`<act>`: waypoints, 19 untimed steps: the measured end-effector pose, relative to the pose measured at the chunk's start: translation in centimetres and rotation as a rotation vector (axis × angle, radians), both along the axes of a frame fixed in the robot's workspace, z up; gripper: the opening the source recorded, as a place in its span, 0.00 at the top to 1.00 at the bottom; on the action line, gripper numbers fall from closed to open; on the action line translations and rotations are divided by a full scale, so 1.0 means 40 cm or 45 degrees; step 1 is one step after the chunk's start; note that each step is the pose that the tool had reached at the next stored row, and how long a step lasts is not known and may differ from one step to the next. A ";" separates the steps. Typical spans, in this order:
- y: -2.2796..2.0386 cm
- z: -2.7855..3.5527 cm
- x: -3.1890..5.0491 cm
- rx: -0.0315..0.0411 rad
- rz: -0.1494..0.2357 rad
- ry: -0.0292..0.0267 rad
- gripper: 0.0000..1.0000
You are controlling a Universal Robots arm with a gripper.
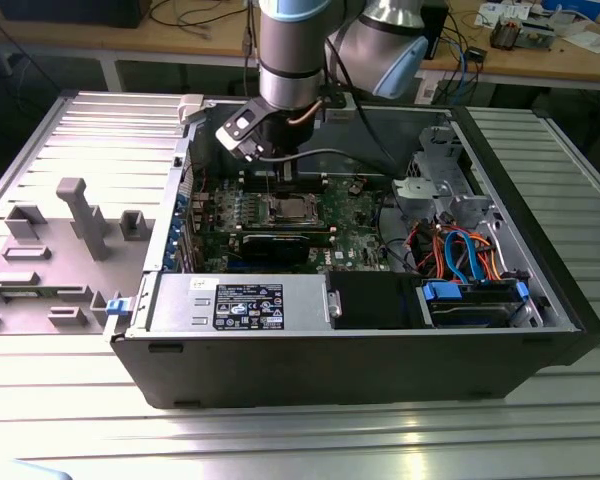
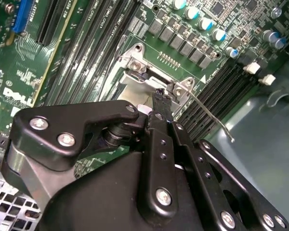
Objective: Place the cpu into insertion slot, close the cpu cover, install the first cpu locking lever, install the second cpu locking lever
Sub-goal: 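Close the cpu cover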
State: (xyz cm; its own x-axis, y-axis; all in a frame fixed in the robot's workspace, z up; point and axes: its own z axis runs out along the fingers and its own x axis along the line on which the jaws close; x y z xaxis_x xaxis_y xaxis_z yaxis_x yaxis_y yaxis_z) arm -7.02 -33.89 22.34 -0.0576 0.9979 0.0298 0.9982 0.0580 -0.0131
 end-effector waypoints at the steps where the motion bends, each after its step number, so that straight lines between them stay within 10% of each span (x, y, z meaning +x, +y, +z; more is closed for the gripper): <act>1: 0.000 -0.004 -0.001 0.0000 0.000 -0.0001 0.89; 6: 0.000 -0.037 -0.009 0.0001 0.001 0.0000 0.89; 13: 0.000 -0.041 -0.009 -0.0010 0.001 0.0003 0.89; 19: 0.000 -0.026 -0.009 -0.0275 0.001 0.0002 0.89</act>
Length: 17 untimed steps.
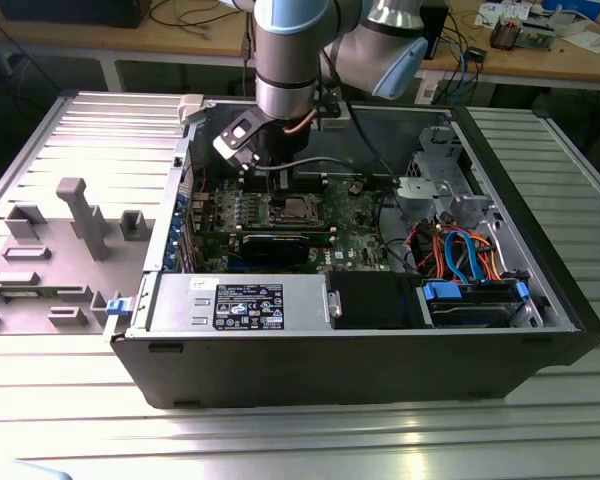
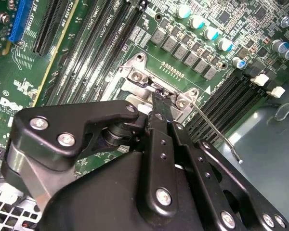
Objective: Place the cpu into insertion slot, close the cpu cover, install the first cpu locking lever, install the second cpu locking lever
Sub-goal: 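Close the cpu cover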
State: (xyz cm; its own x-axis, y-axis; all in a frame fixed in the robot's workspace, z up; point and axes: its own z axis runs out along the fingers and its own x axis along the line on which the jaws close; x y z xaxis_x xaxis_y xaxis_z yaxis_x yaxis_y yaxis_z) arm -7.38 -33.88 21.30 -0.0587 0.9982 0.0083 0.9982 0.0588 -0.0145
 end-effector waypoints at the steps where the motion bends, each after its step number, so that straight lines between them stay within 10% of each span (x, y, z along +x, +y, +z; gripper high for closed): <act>1: 0.000 0.000 0.002 -0.0011 0.000 0.0002 0.89; 7: 0.000 -0.002 0.063 -0.0043 0.000 0.0001 0.89; 17: 0.000 -0.002 0.065 -0.0043 0.000 0.0001 0.89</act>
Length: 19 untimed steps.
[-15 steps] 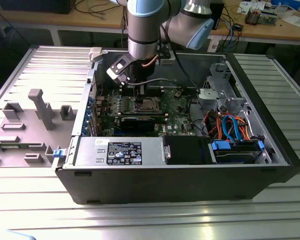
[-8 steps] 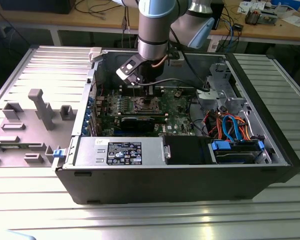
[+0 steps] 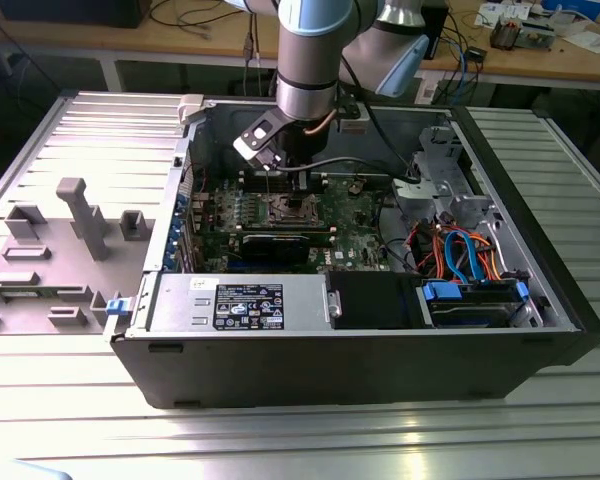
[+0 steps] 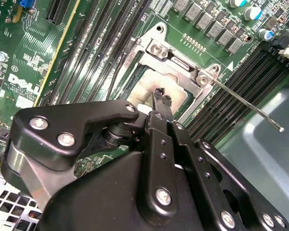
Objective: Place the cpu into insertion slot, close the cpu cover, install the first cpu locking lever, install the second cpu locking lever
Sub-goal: 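Close the cpu cover, then install the first cpu locking lever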
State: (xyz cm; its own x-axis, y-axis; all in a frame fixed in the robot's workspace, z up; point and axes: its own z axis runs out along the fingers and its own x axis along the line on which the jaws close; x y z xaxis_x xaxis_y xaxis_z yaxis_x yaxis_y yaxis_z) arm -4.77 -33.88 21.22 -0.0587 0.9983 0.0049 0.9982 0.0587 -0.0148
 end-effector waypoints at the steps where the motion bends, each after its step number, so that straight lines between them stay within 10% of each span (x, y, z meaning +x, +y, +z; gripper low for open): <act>1: 0.000 0.000 0.000 0.0000 0.000 0.0000 0.89; 9: 0.000 0.005 0.001 0.0000 0.000 0.0000 0.89; 19: 0.000 0.102 0.001 0.0000 0.000 0.0030 0.89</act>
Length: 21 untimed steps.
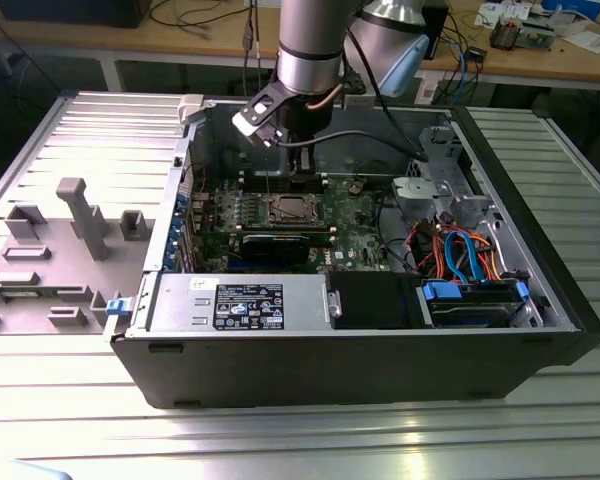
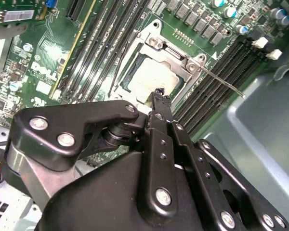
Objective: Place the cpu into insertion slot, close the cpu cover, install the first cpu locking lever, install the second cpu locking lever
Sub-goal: 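Install the first cpu locking lever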
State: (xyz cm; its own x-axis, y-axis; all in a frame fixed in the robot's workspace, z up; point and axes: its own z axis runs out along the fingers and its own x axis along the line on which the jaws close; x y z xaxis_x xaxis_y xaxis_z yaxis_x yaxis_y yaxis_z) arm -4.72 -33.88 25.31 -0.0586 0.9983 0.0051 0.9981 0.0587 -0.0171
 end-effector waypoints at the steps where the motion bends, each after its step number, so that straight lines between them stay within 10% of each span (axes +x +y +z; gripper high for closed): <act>1: 0.000 0.016 0.000 -0.0001 0.000 0.0006 0.89; 9: 0.000 0.029 0.000 0.0002 0.025 0.0013 0.89; 12: -0.001 0.029 0.000 0.0002 0.172 0.0013 0.89; 16: 0.000 0.037 0.000 0.0001 0.202 0.0013 0.89; 21: 0.000 0.035 0.000 -0.0002 0.369 0.0014 0.89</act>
